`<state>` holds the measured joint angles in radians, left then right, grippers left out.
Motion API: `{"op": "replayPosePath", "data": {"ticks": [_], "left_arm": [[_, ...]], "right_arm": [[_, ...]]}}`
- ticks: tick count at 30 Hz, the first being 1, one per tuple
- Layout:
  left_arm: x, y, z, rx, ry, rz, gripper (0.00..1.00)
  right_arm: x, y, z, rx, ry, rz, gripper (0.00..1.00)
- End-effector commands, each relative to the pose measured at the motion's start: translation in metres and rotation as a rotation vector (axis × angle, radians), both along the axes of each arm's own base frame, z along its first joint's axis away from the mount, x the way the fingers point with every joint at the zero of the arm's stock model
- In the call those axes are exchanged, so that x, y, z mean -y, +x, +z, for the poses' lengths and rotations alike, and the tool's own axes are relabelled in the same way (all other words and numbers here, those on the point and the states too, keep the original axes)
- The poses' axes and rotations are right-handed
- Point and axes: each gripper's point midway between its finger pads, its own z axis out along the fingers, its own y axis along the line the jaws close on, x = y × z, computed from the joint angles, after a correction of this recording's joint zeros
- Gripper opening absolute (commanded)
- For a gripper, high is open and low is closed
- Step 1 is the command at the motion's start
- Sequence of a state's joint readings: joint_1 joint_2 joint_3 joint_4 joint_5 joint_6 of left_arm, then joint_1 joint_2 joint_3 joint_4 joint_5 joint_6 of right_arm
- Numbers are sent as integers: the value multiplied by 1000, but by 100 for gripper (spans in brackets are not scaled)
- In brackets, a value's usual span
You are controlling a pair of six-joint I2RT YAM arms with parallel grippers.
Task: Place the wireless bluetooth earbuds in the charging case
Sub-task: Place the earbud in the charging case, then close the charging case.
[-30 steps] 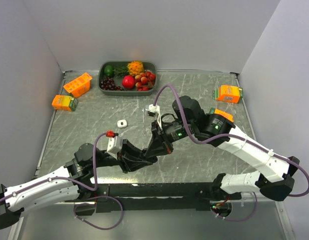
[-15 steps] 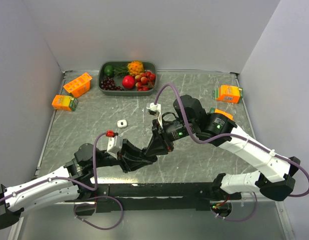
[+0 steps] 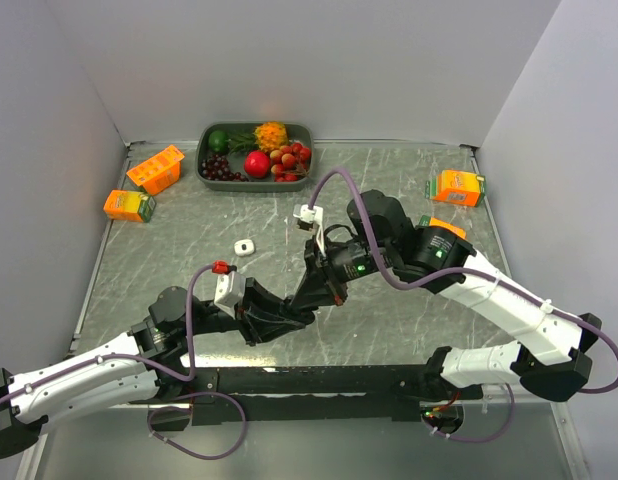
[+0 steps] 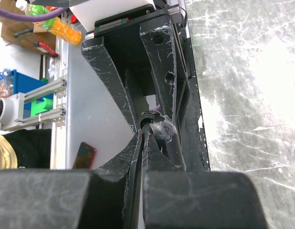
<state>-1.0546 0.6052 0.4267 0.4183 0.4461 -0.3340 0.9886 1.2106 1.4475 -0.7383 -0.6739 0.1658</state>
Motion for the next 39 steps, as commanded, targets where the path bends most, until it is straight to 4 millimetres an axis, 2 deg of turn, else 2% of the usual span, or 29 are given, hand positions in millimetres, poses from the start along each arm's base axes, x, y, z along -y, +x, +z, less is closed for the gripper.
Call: {"op": "replayPosePath", "data": {"ticks": [1, 8, 15, 26, 28, 29, 32, 39], "left_arm": [[-4, -5, 44, 69, -113, -7, 1], [-4, -6, 45, 75, -114, -17, 1], [-4, -6, 44, 77, -113, -18, 1], [-6, -7, 49, 90, -128, -17, 1], [-7, -8, 50, 93, -132, -15, 1], [-6, -7, 49, 90, -129, -10, 1], [-7, -6, 48, 87, -127, -6, 1], [-7, -6, 45, 77, -123, -3, 1]], "right_arm": [[2, -1, 6, 38, -10, -4, 0], [1, -5, 3, 68, -41, 16, 0], [0, -14, 10, 45, -18, 57, 0], [-2, -7, 0, 51, -67, 32, 1], [-3, -8, 0, 53, -73, 32, 8], [-3, -6, 2, 58, -69, 24, 18], [-2, -5, 6, 66, -59, 10, 30], [0, -6, 18, 78, -26, 0, 41]]}}
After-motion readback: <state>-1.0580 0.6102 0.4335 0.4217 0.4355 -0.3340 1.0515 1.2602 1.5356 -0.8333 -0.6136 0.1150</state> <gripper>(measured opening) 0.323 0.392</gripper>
